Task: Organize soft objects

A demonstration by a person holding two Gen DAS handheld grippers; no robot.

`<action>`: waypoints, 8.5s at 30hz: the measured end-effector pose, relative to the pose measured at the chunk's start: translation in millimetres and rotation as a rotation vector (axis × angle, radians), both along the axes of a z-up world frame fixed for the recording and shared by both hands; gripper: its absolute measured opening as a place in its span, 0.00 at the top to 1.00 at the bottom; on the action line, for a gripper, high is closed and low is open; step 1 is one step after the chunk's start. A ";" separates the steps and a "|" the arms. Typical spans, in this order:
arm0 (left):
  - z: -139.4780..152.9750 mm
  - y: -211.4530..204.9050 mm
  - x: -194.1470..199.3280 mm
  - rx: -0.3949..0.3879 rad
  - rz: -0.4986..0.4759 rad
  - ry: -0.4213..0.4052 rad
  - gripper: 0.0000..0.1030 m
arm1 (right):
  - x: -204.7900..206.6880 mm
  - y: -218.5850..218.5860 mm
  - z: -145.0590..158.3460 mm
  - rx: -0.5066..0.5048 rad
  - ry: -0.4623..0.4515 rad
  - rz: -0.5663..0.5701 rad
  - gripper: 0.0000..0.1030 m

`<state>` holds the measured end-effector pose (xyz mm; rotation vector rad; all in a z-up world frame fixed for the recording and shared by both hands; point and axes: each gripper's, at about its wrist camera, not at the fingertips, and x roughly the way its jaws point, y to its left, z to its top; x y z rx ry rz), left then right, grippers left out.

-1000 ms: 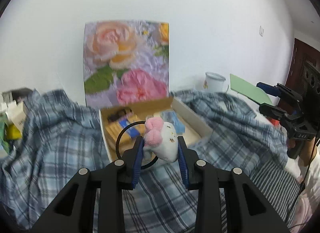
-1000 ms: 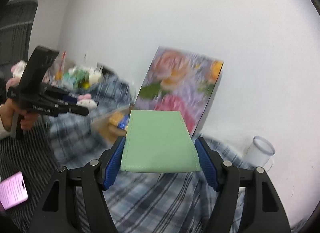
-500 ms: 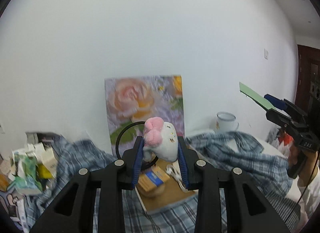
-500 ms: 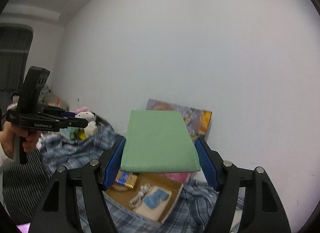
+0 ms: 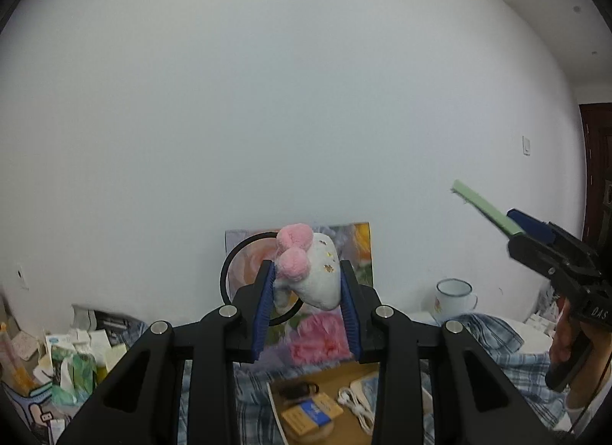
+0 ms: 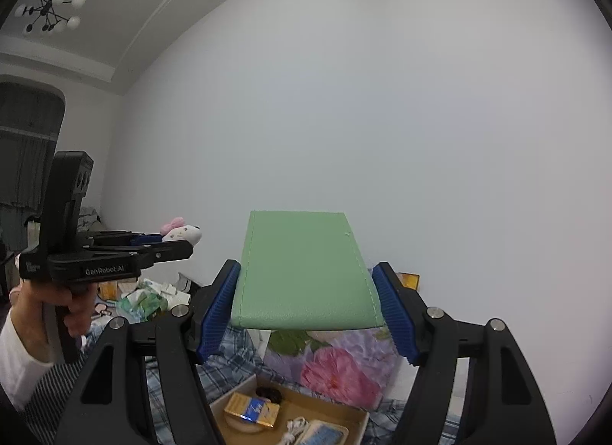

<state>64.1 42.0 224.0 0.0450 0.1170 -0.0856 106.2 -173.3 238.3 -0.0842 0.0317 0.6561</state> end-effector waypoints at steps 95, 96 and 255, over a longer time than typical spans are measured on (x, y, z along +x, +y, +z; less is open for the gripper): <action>-219.8 -22.6 217.3 -0.072 0.065 0.611 0.06 | 182.9 36.6 -229.0 -0.165 0.849 -0.133 0.11; -218.2 -19.8 215.6 -0.091 0.055 0.598 0.04 | 183.9 32.8 -227.8 -0.157 0.848 -0.153 0.07; -230.0 -40.0 -51.5 0.076 0.049 0.285 0.00 | -48.1 27.3 -178.3 -0.241 0.545 -0.027 0.00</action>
